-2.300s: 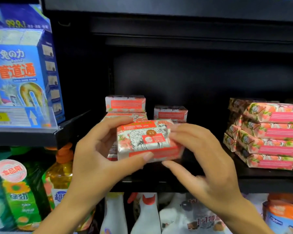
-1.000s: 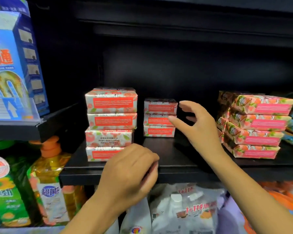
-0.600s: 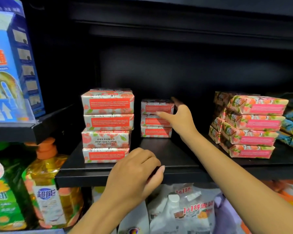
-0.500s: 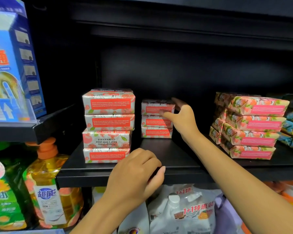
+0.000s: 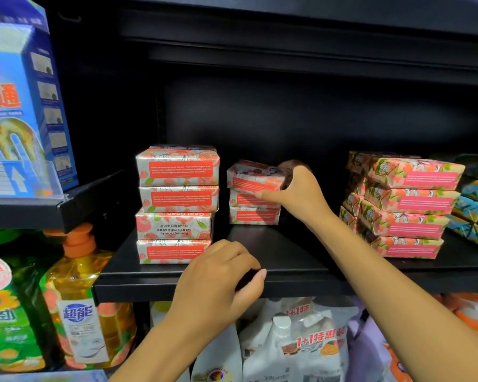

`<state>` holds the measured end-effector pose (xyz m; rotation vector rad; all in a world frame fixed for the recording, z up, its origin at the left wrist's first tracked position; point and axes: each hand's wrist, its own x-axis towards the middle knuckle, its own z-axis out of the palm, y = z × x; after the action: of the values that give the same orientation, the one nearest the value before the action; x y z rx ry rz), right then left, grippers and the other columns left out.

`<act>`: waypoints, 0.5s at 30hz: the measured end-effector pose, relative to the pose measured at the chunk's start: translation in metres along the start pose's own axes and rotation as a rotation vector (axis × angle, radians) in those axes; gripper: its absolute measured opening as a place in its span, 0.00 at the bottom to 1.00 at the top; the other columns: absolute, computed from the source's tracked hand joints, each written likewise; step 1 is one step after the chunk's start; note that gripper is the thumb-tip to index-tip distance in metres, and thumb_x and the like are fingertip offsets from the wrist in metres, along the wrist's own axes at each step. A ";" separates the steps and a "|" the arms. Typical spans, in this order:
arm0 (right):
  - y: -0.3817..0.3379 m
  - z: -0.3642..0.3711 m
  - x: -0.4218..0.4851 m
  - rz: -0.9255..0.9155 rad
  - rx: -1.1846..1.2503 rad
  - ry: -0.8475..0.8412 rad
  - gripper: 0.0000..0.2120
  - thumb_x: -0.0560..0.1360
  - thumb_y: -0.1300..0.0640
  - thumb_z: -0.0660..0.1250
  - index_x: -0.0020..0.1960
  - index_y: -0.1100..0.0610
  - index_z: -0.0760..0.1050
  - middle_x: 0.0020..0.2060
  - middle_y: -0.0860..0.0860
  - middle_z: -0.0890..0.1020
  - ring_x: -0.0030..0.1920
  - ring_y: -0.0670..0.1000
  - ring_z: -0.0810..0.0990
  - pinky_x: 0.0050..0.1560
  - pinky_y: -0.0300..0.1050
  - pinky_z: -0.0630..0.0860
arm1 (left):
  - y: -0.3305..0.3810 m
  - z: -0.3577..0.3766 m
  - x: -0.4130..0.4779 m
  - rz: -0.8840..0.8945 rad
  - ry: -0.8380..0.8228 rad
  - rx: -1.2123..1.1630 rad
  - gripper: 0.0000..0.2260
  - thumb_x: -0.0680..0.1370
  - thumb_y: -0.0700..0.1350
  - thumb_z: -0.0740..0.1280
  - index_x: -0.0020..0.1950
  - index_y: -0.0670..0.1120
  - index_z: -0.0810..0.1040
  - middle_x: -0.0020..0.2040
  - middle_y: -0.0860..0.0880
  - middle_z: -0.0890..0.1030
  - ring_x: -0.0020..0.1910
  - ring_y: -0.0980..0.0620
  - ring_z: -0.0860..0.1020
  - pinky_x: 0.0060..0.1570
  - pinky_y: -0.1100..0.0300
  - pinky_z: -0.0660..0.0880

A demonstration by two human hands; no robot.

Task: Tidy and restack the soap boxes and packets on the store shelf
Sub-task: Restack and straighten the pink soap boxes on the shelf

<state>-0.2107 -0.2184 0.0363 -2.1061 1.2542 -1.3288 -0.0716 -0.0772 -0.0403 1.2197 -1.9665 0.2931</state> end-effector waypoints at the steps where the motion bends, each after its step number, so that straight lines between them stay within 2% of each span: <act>1: -0.001 -0.002 -0.005 -0.014 -0.027 0.021 0.31 0.64 0.53 0.78 0.61 0.58 0.69 0.56 0.52 0.76 0.51 0.47 0.76 0.40 0.31 0.72 | 0.000 0.000 0.000 -0.006 -0.004 -0.004 0.13 0.75 0.53 0.60 0.40 0.49 0.81 0.37 0.56 0.78 0.38 0.57 0.75 0.33 0.60 0.74; 4: -0.004 -0.013 -0.030 -0.116 -0.075 0.121 0.31 0.64 0.53 0.78 0.61 0.55 0.68 0.56 0.49 0.71 0.54 0.43 0.72 0.42 0.27 0.70 | 0.001 -0.002 -0.001 -0.029 -0.019 -0.015 0.14 0.74 0.55 0.60 0.41 0.50 0.81 0.38 0.57 0.79 0.39 0.58 0.75 0.35 0.61 0.74; 6: -0.004 -0.025 -0.050 -0.226 -0.045 0.179 0.29 0.63 0.53 0.78 0.59 0.53 0.69 0.55 0.47 0.72 0.55 0.41 0.71 0.48 0.27 0.69 | 0.003 -0.004 -0.001 -0.067 -0.017 -0.061 0.14 0.74 0.57 0.60 0.41 0.52 0.81 0.38 0.59 0.79 0.40 0.61 0.76 0.38 0.63 0.74; 9: -0.004 -0.044 -0.079 -0.303 0.120 0.174 0.31 0.62 0.52 0.79 0.60 0.51 0.70 0.56 0.45 0.74 0.58 0.41 0.73 0.54 0.31 0.72 | 0.009 -0.011 0.000 -0.251 0.050 -0.408 0.15 0.71 0.62 0.60 0.40 0.55 0.82 0.37 0.59 0.82 0.41 0.61 0.79 0.40 0.67 0.74; 12: -0.012 -0.055 -0.102 -0.402 0.194 0.137 0.31 0.61 0.51 0.78 0.60 0.48 0.69 0.56 0.41 0.74 0.59 0.43 0.74 0.54 0.32 0.72 | 0.015 -0.021 0.006 -0.457 0.107 -0.867 0.19 0.69 0.66 0.62 0.44 0.54 0.82 0.38 0.50 0.85 0.40 0.55 0.83 0.40 0.66 0.78; 13: -0.016 -0.057 -0.107 -0.447 0.178 0.125 0.31 0.61 0.51 0.77 0.60 0.48 0.69 0.57 0.41 0.73 0.60 0.44 0.74 0.55 0.32 0.72 | 0.017 -0.024 0.008 -0.487 0.101 -0.990 0.21 0.68 0.67 0.63 0.44 0.51 0.83 0.39 0.47 0.85 0.40 0.51 0.84 0.39 0.64 0.79; 15: -0.025 -0.058 -0.113 -0.552 0.096 0.097 0.30 0.63 0.51 0.77 0.61 0.51 0.68 0.58 0.43 0.72 0.61 0.44 0.73 0.57 0.32 0.70 | 0.020 -0.031 0.012 -0.454 0.087 -1.070 0.19 0.68 0.63 0.65 0.44 0.50 0.84 0.41 0.45 0.85 0.41 0.47 0.84 0.38 0.63 0.79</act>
<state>-0.2672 -0.1025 0.0206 -2.4398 0.6339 -1.6847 -0.0753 -0.0580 -0.0067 0.8342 -1.3433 -0.8249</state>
